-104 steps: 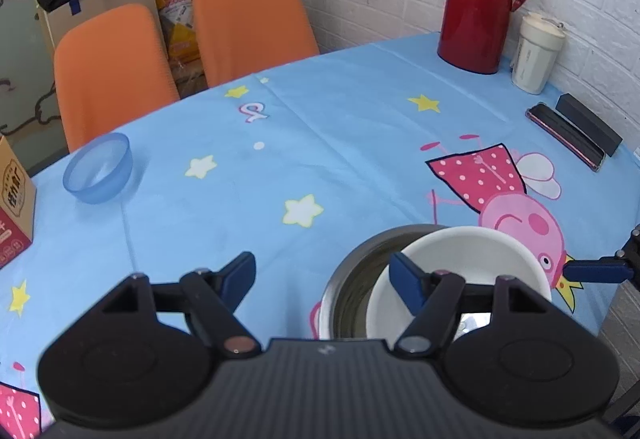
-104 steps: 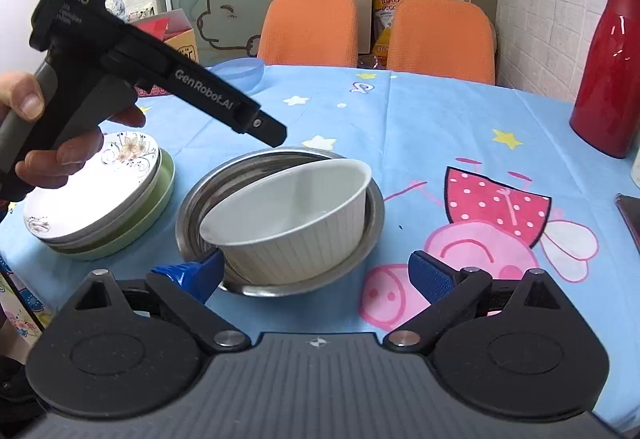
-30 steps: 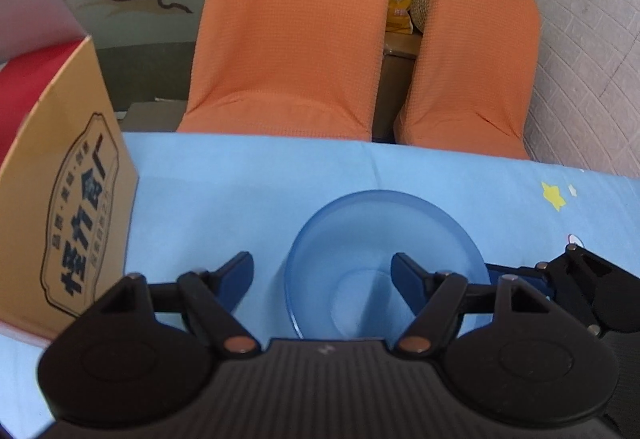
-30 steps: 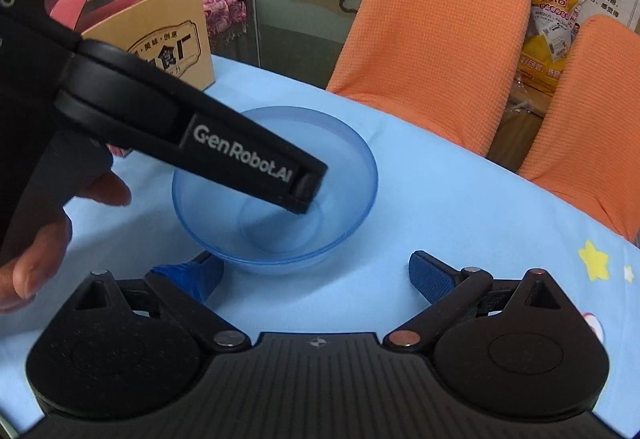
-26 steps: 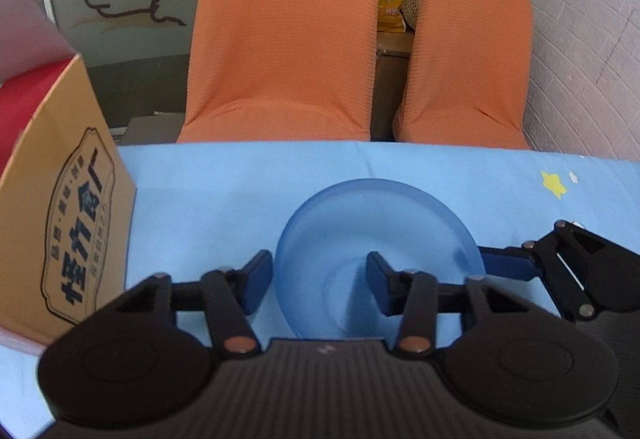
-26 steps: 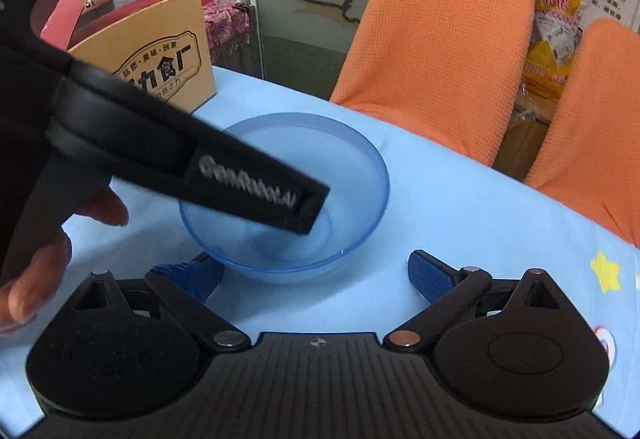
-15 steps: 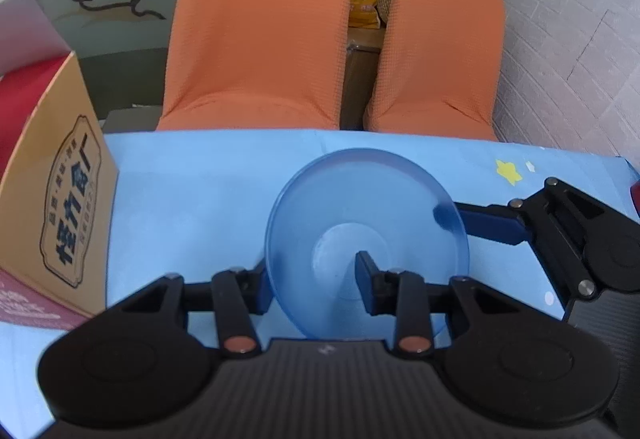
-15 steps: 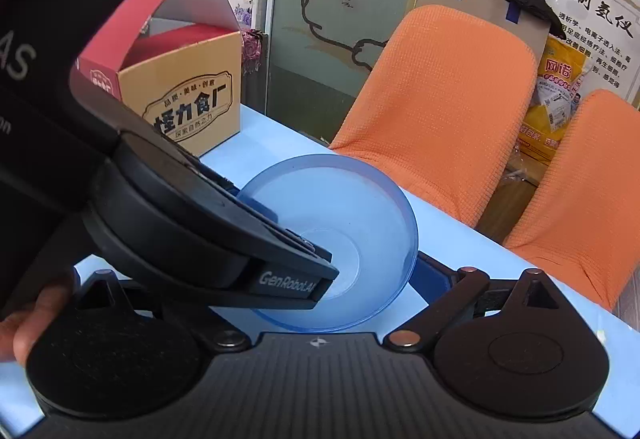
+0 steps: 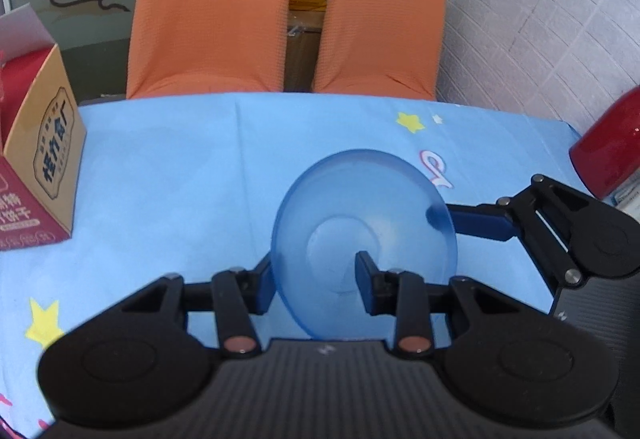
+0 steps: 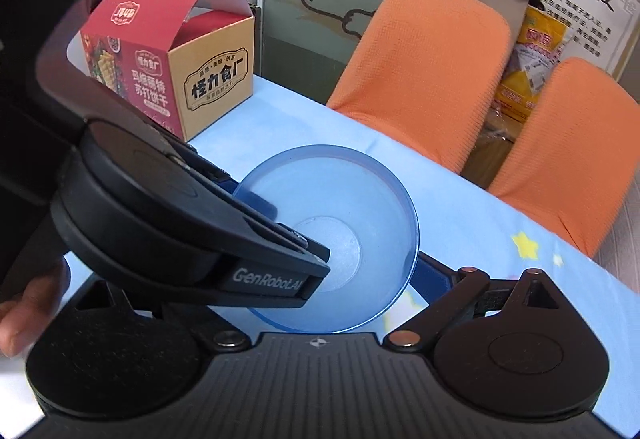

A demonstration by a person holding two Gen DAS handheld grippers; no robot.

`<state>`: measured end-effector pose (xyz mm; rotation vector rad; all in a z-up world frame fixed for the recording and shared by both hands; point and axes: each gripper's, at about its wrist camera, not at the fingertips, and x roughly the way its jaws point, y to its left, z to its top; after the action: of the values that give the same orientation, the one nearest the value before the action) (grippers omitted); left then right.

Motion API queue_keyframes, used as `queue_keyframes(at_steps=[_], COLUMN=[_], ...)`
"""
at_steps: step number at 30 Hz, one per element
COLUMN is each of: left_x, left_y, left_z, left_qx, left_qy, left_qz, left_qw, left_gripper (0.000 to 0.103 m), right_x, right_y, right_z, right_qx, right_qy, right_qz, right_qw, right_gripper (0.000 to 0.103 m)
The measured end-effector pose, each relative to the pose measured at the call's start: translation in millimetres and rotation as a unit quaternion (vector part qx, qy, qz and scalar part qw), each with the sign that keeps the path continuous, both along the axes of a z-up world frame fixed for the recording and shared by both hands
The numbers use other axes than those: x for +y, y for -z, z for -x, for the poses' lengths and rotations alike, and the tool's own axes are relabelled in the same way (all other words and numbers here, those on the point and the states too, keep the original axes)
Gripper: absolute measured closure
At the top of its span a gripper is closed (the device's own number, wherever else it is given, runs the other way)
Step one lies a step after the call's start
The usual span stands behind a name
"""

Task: Organize plates and bowls
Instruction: 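Carry the blue bowl over the stack and lower it into the white bowl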

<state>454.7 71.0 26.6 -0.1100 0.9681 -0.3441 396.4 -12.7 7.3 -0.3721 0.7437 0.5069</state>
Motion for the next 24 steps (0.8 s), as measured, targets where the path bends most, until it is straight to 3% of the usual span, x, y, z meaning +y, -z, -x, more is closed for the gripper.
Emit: queue_keyframes(at_steps=[10, 16, 24], left_x=[-63.9, -103.4, -133.9], left_y=[-18.4, -11.7, 5.0], left_z=[94.9, 145.5, 184.0], left_qx=[0.004, 0.012, 0.03], left_qy=[0.06, 0.098, 0.129], left_qz=[0.021, 0.011, -0.006], left_qw=[0.998, 0.9951, 0.9911], left_gripper=[0.069, 0.069, 0.068], right_x=[-59.1, -88.9, -117.0], right_y=[-15.4, -10.6, 7.3], right_z=[101.9, 152.3, 195.1], right_qx=[-0.015, -0.019, -0.014], right_qy=[0.049, 0.08, 0.105], right_qz=[0.009, 0.004, -0.025], right_qw=[0.999, 0.997, 0.994], right_gripper=[0.018, 0.017, 0.017])
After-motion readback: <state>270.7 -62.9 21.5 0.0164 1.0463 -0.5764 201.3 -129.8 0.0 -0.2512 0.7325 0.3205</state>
